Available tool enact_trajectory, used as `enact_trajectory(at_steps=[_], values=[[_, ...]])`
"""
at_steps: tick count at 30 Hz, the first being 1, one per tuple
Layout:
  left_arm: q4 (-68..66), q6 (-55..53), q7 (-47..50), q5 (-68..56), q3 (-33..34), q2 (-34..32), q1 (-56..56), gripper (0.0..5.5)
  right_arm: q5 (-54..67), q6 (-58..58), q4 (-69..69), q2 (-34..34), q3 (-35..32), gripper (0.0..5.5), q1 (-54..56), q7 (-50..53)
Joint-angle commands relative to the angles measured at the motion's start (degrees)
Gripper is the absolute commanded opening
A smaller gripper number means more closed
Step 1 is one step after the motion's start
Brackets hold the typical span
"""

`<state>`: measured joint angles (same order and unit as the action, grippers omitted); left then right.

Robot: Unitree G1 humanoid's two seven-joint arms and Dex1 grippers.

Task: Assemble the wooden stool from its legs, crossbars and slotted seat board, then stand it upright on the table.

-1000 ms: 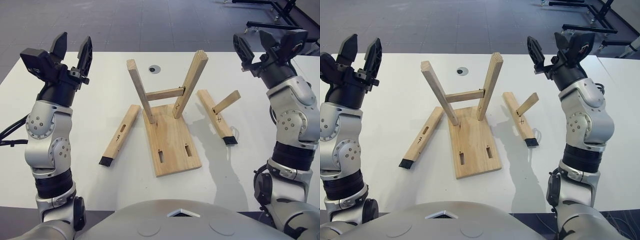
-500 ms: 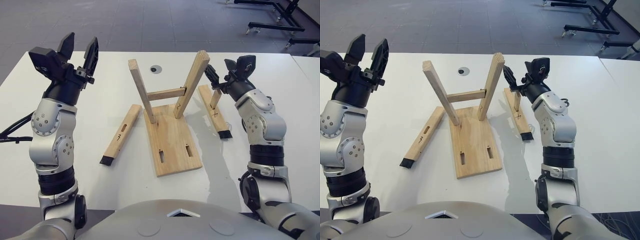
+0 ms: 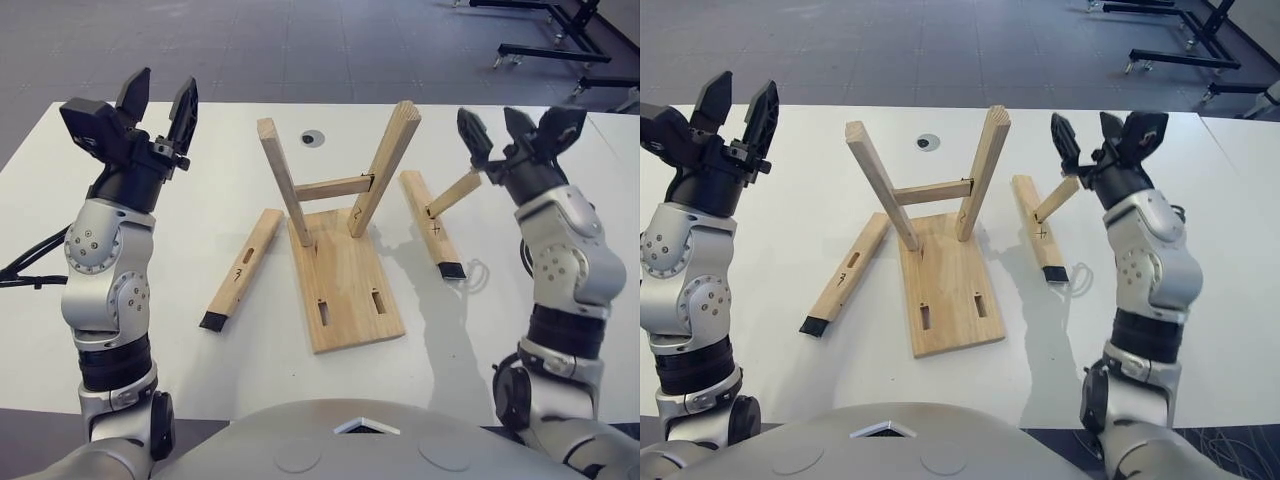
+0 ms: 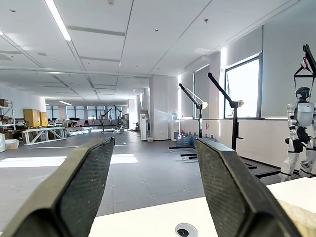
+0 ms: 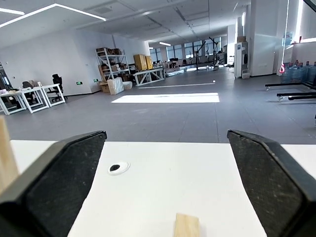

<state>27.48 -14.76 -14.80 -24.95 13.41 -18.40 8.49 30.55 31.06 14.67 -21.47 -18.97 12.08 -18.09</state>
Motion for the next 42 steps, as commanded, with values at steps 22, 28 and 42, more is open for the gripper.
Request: enact_trajectory(at_steps=[22, 28, 42], values=[[5.45, 0.27, 4.82, 1.33, 1.49, 1.76, -3.17, 2.97, -10.28, 28.23, 7.00, -4.39, 12.54, 3.67, -15.25, 3.81], [5.76, 0.08, 4.71, 1.60, 0.86, 1.99, -3.53, 2.97, -10.82, 31.92, 5.76, -2.92, 12.32, 2.73, -14.01, 5.31], [-5.03, -4.44, -4.19, -19.17, 8.95, -0.96, 8.09, 2.97, 8.23, 14.42, -4.84, -2.00, -6.28, 2.05, 10.37, -8.84]])
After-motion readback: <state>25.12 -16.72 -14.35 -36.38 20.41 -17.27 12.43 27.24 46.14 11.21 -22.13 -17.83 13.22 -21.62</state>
